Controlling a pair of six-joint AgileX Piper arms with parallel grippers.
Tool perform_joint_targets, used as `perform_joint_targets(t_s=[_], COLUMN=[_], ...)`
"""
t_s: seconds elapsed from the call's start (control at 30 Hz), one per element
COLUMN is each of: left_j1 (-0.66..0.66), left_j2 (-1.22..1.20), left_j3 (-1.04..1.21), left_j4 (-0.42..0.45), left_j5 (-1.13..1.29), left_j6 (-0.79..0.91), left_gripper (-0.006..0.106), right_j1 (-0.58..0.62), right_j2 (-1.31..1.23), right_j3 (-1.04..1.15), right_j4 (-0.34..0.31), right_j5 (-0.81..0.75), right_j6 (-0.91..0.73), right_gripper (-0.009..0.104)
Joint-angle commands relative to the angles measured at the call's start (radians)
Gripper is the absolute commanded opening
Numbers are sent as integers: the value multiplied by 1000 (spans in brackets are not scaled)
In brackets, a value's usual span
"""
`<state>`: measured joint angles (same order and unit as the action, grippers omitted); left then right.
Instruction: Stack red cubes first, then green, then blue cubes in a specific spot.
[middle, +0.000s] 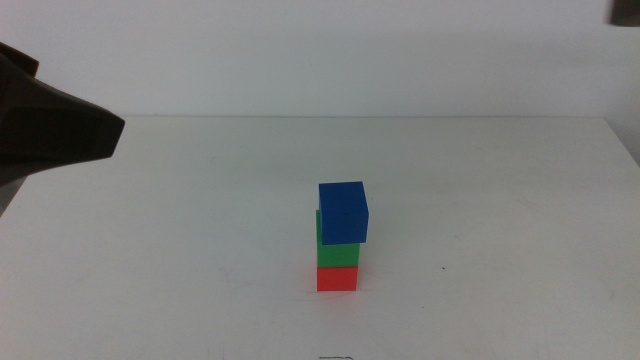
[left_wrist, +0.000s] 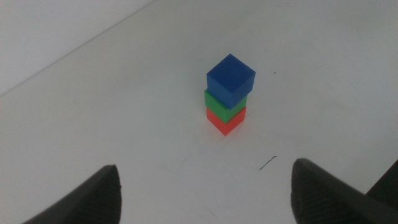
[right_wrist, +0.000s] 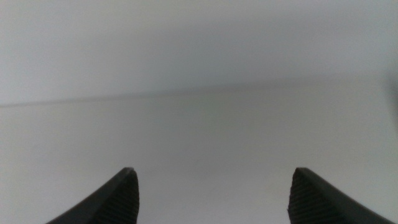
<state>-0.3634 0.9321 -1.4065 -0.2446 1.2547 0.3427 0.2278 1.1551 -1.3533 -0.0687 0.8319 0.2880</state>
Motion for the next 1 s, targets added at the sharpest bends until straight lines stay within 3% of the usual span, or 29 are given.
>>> perform_joint_targets(t_s=[0.0, 0.2, 0.47, 0.53, 0.8, 0.97], left_j1=[2, 2, 2, 2, 163, 301], left_j2=[-2, -2, -2, -27, -187, -250], left_j3=[-24, -24, -24, 4, 365, 513], left_j4=[-20, -20, -20, 39, 227, 245], left_j5=[-68, -68, -68, -116, -760, -950], left_j6=[1, 1, 1, -3, -290, -300], left_gripper=[94, 94, 94, 94, 94, 94], right_j1=[-55, -98, -96, -96, -96, -96], right_j2=[-86, -163, -160, -160, -160, -160], right_j3=[59, 195, 196, 196, 196, 196], right_j4=[10, 32, 30, 30, 30, 30], right_j5=[-189, -345, -378, -378, -378, -378], right_j6=[-129, -234, -232, -233, -233, -233], right_gripper=[61, 61, 61, 61, 61, 61])
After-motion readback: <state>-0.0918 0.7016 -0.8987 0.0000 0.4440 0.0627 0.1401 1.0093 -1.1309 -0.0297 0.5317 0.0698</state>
